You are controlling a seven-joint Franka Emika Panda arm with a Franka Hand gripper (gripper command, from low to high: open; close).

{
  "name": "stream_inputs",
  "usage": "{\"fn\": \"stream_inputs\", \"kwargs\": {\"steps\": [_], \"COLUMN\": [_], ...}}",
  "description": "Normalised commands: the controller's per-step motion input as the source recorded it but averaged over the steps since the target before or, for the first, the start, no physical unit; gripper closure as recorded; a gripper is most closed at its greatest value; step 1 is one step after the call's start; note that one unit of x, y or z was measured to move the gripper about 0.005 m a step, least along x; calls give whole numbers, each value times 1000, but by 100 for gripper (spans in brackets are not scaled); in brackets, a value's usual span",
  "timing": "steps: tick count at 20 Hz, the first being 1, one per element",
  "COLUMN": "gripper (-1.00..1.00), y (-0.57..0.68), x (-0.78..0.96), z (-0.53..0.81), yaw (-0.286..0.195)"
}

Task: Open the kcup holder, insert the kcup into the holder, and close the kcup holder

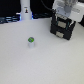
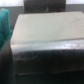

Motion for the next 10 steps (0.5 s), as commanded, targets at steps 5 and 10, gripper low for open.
{"fn": "stream_inputs", "kwargs": {"steps": [5, 10], "gripper": [100, 100], "y": [76, 22], "x": [-191, 114], "z": [-14, 17], "yaw": [-14, -5]}}
